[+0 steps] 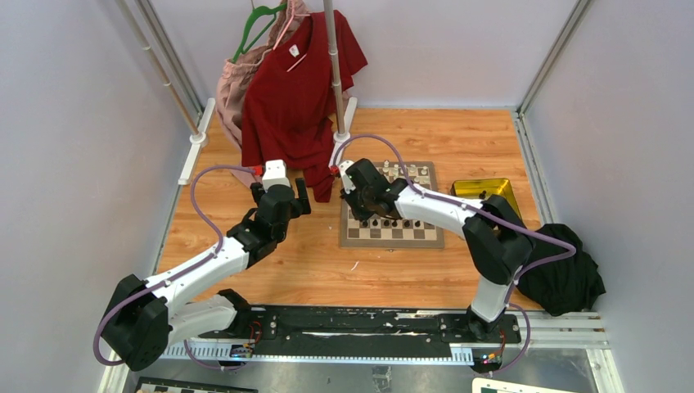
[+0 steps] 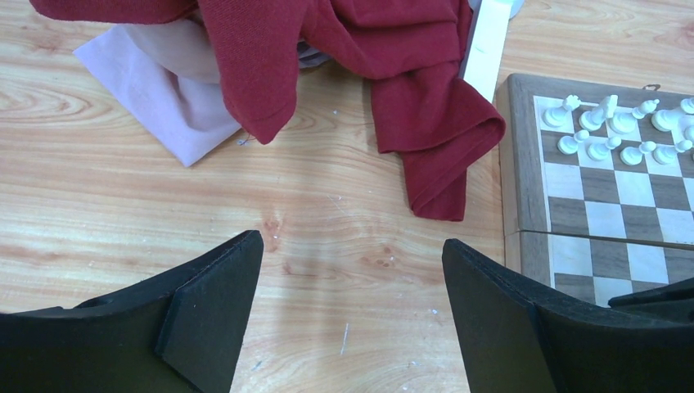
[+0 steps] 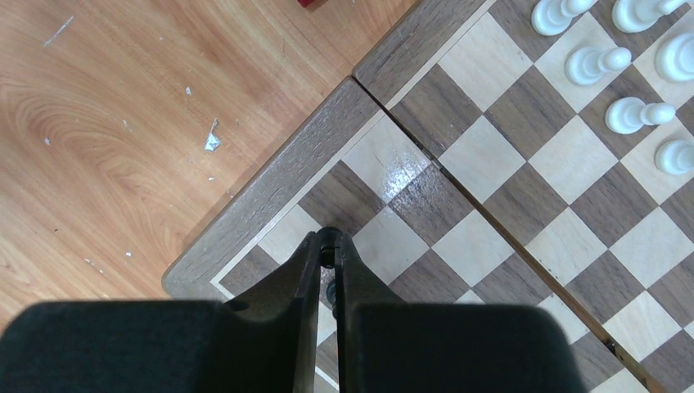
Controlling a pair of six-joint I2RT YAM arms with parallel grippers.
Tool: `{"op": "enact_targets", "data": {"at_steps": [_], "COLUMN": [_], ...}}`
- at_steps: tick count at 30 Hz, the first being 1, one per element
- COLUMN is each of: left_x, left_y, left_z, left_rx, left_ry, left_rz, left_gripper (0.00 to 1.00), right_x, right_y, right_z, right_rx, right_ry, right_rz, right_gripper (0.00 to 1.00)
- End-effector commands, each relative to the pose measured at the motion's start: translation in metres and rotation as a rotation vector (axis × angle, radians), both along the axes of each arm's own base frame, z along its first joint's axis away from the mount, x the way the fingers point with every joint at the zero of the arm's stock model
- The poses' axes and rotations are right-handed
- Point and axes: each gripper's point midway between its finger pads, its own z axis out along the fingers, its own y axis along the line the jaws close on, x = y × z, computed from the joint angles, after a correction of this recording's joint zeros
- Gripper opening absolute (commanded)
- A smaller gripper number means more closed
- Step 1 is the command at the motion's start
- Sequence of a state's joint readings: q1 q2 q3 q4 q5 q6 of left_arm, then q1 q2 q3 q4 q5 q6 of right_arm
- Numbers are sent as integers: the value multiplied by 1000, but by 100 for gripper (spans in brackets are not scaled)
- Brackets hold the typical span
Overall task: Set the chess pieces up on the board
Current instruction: Pick up the chess piece from the chessboard, then place the chess piece on the chessboard.
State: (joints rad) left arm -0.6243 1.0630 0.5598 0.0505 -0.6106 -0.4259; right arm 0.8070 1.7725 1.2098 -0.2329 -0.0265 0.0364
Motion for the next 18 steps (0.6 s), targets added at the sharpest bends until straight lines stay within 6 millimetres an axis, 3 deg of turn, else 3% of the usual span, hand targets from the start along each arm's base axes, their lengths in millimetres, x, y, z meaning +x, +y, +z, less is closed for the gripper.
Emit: {"op": "enact_targets", "data": {"at_steps": [1, 18], "left_x": [2, 1], "left_y": [3, 4], "left_z": [6, 6], "left_rx": [-31, -31], "left_ry": [-26, -27], "left_rz": [31, 31], "left_gripper": [86, 86], "right_x": [-10, -29], "right_y": [-1, 17], "right_z": [14, -2], "right_rx": [31, 15], "right_ry": [-3, 26], "right_rz": [12, 55], "right_gripper": [2, 4]}}
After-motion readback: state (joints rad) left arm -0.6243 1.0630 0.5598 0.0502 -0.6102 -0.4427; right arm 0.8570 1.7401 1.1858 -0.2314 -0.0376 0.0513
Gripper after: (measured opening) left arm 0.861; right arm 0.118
